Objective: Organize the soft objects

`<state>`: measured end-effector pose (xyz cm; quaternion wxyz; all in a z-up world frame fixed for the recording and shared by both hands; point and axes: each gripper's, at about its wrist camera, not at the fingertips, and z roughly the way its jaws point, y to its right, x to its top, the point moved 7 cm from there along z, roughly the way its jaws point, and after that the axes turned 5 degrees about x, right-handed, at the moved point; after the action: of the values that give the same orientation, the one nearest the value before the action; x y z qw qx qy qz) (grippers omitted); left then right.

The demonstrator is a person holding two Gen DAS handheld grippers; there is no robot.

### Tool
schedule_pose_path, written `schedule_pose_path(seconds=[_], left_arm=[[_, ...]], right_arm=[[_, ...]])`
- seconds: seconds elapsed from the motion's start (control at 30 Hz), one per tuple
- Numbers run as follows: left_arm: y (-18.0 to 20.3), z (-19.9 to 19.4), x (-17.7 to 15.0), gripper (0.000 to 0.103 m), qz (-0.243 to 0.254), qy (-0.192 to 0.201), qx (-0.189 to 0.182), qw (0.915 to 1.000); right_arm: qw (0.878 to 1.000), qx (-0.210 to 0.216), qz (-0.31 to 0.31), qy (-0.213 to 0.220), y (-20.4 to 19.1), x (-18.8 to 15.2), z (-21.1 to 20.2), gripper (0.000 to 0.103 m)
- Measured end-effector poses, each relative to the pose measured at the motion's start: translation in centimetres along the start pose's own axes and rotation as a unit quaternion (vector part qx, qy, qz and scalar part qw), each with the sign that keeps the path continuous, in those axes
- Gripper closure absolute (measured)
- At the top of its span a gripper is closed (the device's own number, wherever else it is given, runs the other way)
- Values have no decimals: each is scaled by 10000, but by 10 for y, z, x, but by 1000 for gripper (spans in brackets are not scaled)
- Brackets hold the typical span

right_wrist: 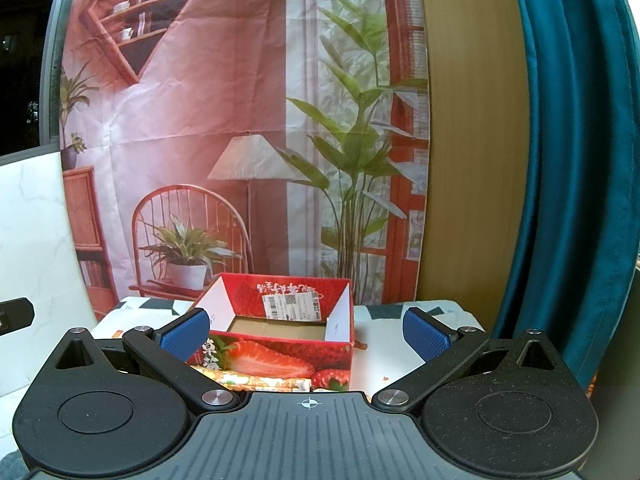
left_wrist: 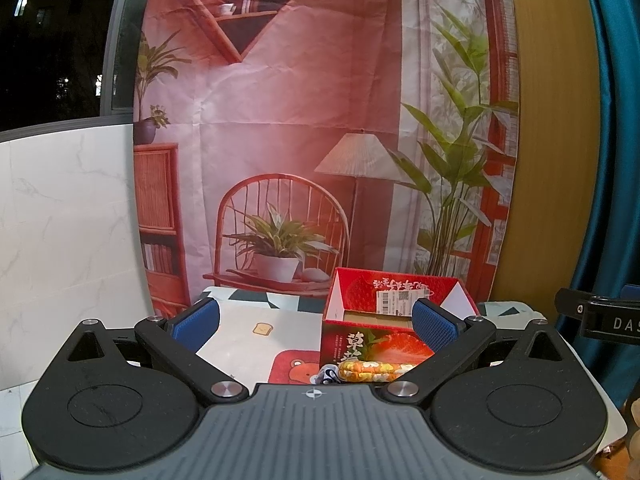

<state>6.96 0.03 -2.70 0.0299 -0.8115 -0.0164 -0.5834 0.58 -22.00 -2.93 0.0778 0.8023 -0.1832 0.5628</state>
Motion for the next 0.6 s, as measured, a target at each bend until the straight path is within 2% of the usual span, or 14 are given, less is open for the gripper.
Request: schedule_pose_path(seconds=[0.6], left_arm=[[0,0,1,0,-2,-3,2,10000]], right_arm=[[10000,-5,-1,-9,1,0,2,0]])
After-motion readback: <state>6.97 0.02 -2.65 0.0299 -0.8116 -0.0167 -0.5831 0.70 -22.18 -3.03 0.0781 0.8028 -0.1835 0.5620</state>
